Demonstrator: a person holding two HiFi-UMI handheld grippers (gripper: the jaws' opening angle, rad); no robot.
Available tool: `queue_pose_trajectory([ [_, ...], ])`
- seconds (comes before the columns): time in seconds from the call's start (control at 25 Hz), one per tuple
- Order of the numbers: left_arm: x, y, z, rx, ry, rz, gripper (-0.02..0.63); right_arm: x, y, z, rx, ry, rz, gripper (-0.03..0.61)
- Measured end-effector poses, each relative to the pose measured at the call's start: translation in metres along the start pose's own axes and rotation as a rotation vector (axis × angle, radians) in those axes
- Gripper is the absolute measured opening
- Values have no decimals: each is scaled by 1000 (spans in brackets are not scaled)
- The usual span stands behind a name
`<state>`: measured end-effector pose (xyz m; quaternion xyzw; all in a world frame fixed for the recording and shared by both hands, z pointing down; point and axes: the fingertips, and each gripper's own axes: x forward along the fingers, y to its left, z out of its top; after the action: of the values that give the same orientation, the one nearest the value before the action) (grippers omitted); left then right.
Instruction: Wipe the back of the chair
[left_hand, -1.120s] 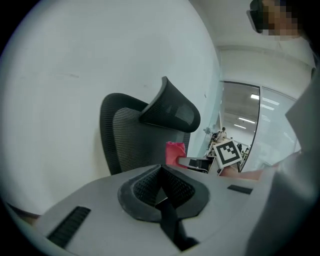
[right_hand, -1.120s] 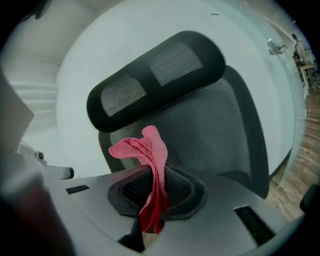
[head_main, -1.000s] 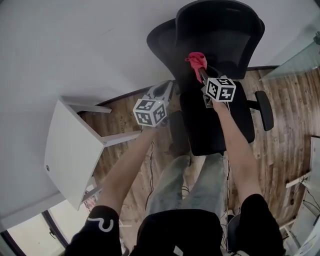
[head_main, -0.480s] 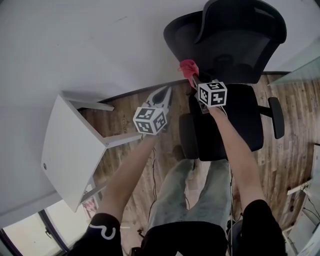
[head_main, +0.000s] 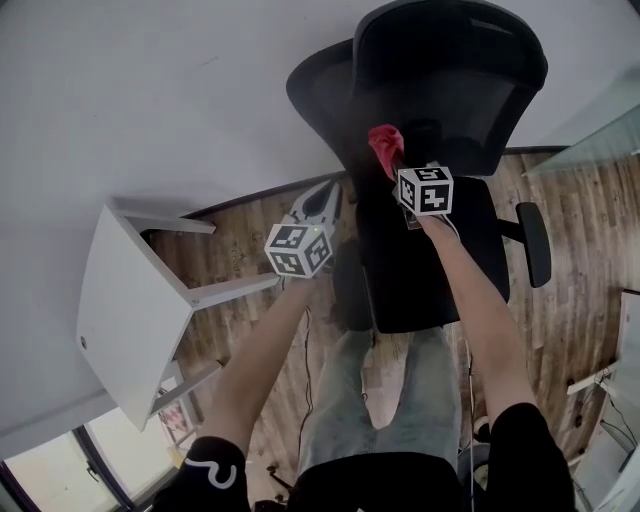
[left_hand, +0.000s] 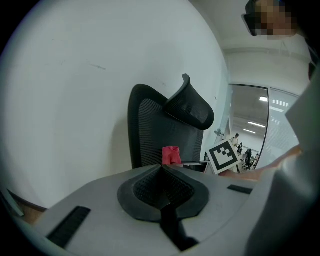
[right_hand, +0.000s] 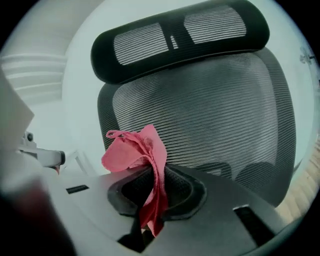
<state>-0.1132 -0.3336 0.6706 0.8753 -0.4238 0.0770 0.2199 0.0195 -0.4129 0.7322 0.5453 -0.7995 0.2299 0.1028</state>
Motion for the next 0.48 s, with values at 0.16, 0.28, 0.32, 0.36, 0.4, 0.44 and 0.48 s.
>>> queue_pose_trajectory([
  [0.16,22,-25,0,5,3,5,25,-14,-43,7,-5,-13,-38,63],
  [0.28,38,-44,-2,6,7,8,24,-26,-79,10,2,-18,-69,66],
  [0.32,43,-51,-4,8,8,8,24,-30,-91,10,7,-19,-80,67],
  [0.36,48,-58,-5,10,10,7,25,-35,-103,9,14,-19,-91,66],
  [0.4,55,-65,-5,11,11,5,25,-39,-116,9,21,-18,-100,66],
  [0.44,61,-72,-5,11,12,4,24,-44,-128,9,26,-17,-109,66],
  [0.48,68,-79,-5,11,11,3,25,-48,-141,10,29,-15,-118,67],
])
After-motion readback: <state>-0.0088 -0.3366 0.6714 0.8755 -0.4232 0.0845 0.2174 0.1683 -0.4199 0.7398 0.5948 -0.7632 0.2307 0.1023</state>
